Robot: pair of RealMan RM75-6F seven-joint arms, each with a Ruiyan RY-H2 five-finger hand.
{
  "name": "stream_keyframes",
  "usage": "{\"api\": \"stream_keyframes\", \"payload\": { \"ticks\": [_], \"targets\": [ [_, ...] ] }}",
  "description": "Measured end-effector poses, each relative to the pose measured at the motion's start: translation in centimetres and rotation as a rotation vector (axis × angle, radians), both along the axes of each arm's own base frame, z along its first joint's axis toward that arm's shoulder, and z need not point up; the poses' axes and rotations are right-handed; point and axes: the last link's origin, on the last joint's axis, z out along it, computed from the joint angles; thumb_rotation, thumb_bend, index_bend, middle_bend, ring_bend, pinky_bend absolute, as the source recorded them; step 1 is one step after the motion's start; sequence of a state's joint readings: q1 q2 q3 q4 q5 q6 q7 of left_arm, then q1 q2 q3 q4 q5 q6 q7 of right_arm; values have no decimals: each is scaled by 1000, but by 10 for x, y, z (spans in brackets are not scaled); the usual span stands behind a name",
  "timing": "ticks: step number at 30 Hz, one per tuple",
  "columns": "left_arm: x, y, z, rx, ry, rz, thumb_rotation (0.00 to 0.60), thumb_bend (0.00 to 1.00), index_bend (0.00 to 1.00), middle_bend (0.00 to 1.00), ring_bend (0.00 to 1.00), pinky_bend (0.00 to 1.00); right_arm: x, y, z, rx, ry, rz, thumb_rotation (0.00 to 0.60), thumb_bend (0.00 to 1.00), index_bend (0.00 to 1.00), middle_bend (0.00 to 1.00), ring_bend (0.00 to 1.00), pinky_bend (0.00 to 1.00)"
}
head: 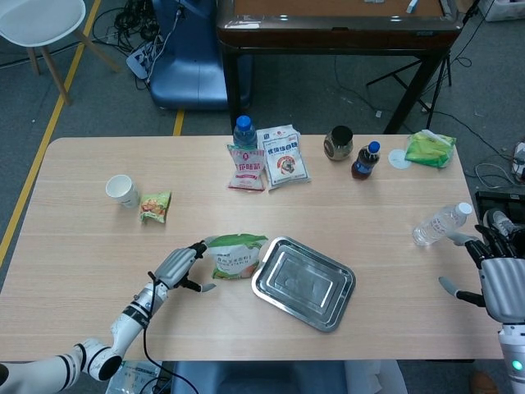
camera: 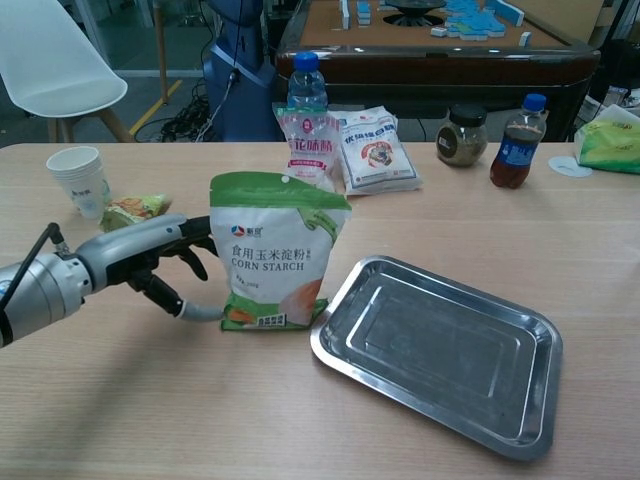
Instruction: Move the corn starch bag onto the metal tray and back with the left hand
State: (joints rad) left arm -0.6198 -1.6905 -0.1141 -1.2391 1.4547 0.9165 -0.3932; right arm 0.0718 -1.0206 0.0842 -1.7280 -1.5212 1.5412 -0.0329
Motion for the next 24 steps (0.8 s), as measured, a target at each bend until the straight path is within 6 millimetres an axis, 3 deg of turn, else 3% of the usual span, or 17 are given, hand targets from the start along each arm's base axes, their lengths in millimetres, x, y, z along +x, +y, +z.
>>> {"api": "stream_keyframes", "payload": {
  "ticks": [10,24],
  "targets": [
    [20,4,-30,4,1,-45,600,162,95,124,188,283,-4,4,2,-9,0,-16,600,110,279,364,143,161],
    [19,8,-46,45,61,-89,600,162,95,124,188,284,-5,5,3,-11,3,-25,600,110,279,364,143,161]
  ]
}}
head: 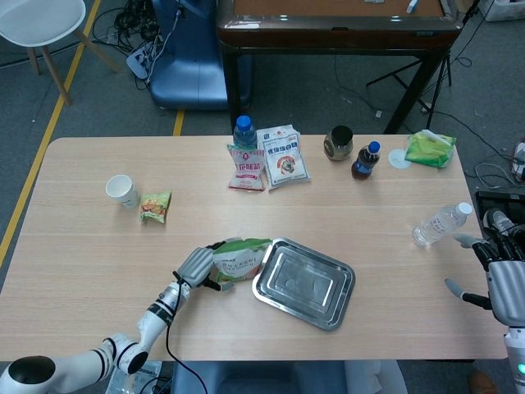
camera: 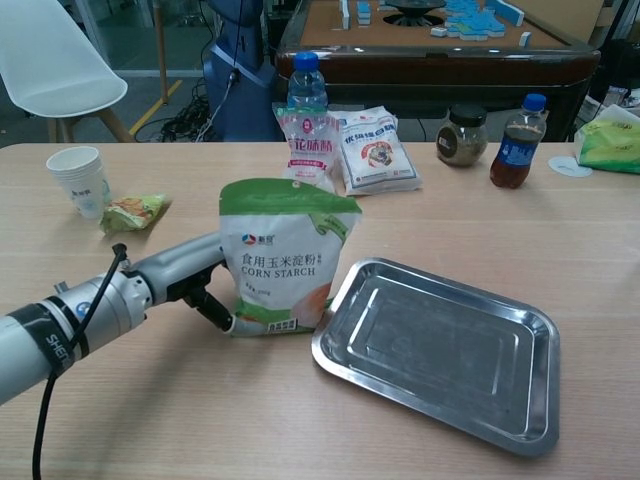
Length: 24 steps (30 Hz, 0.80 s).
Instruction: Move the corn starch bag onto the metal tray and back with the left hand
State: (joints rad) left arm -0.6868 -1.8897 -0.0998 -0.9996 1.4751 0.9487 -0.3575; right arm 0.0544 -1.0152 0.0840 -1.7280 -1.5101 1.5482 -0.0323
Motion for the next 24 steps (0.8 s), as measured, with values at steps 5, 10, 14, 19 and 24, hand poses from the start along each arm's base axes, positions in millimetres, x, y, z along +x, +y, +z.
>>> {"api": "stream_keyframes", "payload": {
  "ticks": [5,10,14,19,24],
  "targets": [
    [0,0,-5,-3,-4,2,600,162,107,124,188,284,0,0,0,-1,2,-3,600,111,279,364,143,161],
    [1,1,-9,-3,-10,5,600,162,148,137,192,287,1,1,0,-1,3,-6,600,110,279,364,143,161],
    [2,2,-12,8,-24,12,600,162,243,201,250,331,1,1,1,-4,3,-6,600,110,278,364,142,161],
    [1,5,-15,25,-51,24,600,162,355,300,338,377,1,1,2,-6,3,-7,600,110,279,364,143,161],
    [0,9,-15,41,-83,30,600,203,453,445,441,496,2,1,2,-7,3,-5,600,110,279,364,143,161]
  ]
}}
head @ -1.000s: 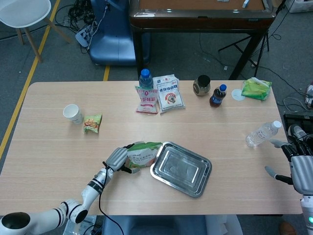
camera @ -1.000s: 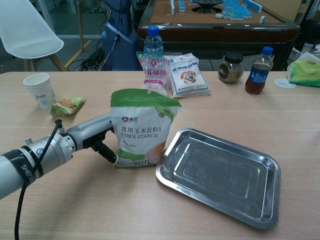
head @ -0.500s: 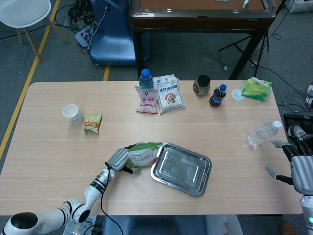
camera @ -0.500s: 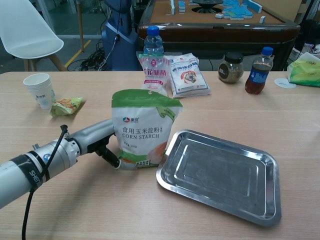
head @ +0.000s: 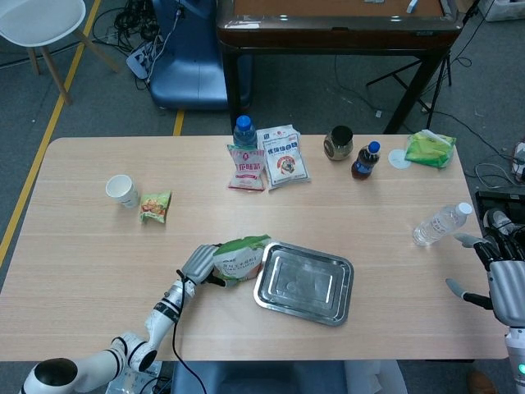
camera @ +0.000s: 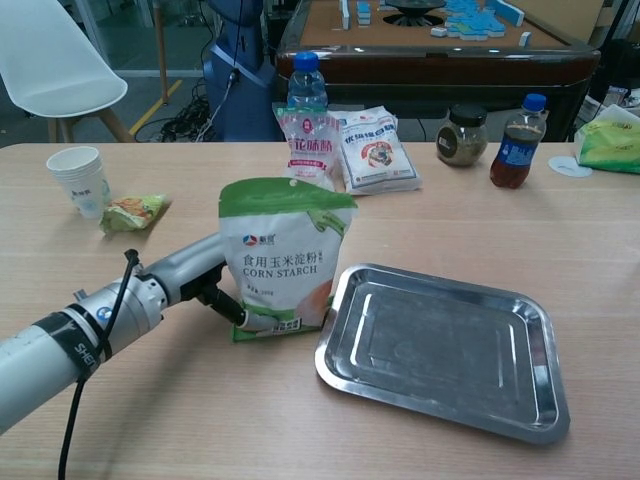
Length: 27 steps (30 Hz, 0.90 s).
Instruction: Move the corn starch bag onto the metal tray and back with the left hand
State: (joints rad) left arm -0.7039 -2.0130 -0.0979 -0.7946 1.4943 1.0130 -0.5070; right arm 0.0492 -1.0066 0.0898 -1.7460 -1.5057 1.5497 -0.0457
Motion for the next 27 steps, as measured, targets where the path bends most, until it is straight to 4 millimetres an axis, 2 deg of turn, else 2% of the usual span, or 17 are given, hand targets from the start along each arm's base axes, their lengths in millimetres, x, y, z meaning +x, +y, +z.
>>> {"api": "stream_keyframes", "payload": {
  "ticks": [6,11,20,27],
  "targets": [
    [-1,4,2,6,-19,-10,600,261,504,517,512,588,1,0,1,-4,0,3,600,111,279,364,143,161],
    [-2,10,10,12,-29,-41,600,291,520,537,532,613,2,-1,2,-7,-1,8,600,110,279,364,143,161],
    [-3,27,48,57,5,-143,600,307,525,553,553,625,4,-3,0,-4,-3,24,600,110,279,364,143,161],
    [9,33,78,109,161,-289,600,327,519,554,554,625,3,-5,-3,2,-12,31,600,111,279,364,143,161]
  ]
}}
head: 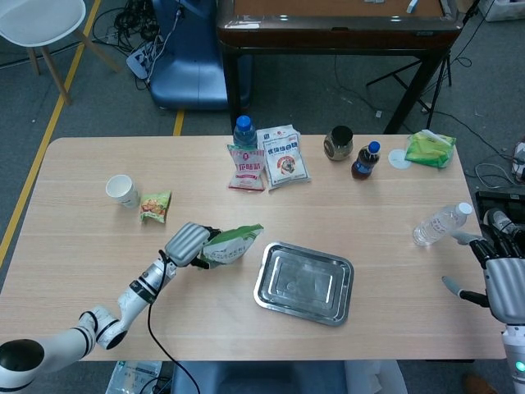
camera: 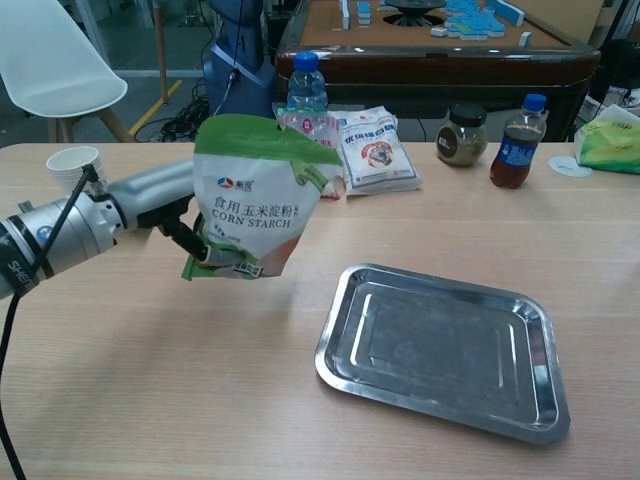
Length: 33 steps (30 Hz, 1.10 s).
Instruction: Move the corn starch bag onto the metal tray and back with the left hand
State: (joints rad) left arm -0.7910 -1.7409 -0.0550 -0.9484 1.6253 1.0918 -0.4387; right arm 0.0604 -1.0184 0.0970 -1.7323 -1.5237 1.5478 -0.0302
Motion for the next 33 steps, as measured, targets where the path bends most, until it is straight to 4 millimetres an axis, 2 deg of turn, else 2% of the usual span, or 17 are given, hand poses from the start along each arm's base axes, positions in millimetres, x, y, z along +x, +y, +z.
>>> {"api": "stream_keyframes", "payload": {
  "ticks": [6,11,24,33],
  "targets": [
    [22,-9,7,46,153,-134,600,334,517,571,568,626,-1,-2,-3,9,-8,13,600,111,279,364,143,161],
    [41,-19,6,94,273,-243,600,337,520,579,574,637,-2,-2,-4,9,-15,18,600,110,279,364,142,161],
    [87,-37,-11,298,574,-502,600,343,507,579,574,637,-10,1,-3,-3,-37,16,600,111,279,364,143,161],
    [107,-51,-25,350,756,-657,600,351,501,579,574,637,-13,2,-3,-6,-48,20,600,110,279,364,143,161]
  ]
}}
